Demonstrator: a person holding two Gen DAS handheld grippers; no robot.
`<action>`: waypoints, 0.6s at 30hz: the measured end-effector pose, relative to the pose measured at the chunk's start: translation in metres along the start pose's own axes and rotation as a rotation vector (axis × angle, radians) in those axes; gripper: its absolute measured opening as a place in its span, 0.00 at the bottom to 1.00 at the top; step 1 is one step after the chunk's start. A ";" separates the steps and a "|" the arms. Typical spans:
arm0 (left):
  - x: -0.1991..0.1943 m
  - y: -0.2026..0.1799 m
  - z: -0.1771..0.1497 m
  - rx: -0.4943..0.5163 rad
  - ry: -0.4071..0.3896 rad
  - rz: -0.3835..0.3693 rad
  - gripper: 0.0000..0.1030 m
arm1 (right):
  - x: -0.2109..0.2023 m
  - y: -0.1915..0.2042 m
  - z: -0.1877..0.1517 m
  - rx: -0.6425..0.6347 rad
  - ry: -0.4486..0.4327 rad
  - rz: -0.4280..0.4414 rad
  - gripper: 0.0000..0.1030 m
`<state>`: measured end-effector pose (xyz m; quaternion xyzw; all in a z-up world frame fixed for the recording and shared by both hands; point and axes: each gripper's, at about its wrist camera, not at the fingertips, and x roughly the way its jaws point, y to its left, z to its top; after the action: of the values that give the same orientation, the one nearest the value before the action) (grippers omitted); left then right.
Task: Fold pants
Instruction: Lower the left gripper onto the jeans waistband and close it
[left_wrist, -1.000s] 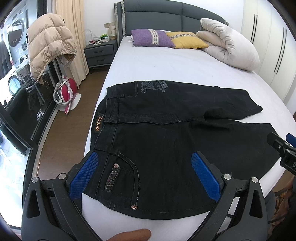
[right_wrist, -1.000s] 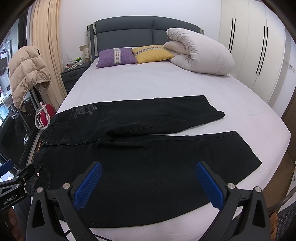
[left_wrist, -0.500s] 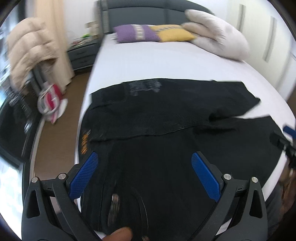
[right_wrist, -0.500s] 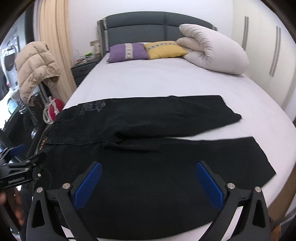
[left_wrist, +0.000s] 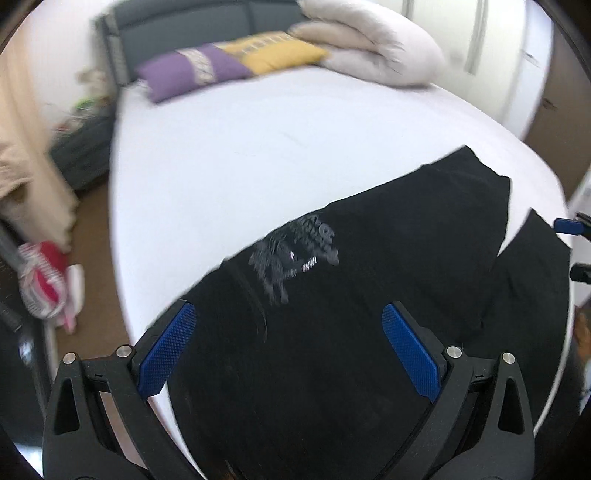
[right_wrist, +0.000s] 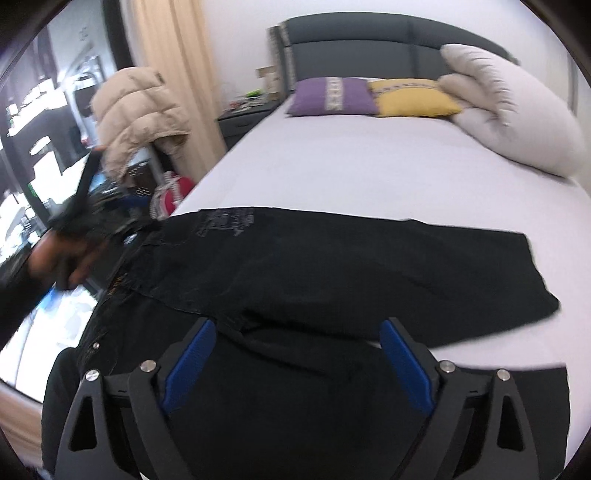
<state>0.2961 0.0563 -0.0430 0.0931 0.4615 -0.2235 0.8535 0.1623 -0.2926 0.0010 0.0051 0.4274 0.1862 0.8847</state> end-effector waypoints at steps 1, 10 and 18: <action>0.016 0.014 0.011 0.010 0.032 -0.019 1.00 | 0.003 -0.003 0.002 -0.013 0.002 0.014 0.90; 0.115 0.066 0.044 0.050 0.210 -0.123 0.94 | 0.046 -0.022 0.015 -0.114 0.068 0.122 0.73; 0.137 0.083 0.053 0.068 0.280 -0.138 0.26 | 0.082 -0.028 0.050 -0.181 0.092 0.200 0.67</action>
<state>0.4395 0.0702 -0.1310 0.1201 0.5736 -0.2820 0.7596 0.2557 -0.2840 -0.0340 -0.0407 0.4461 0.3113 0.8381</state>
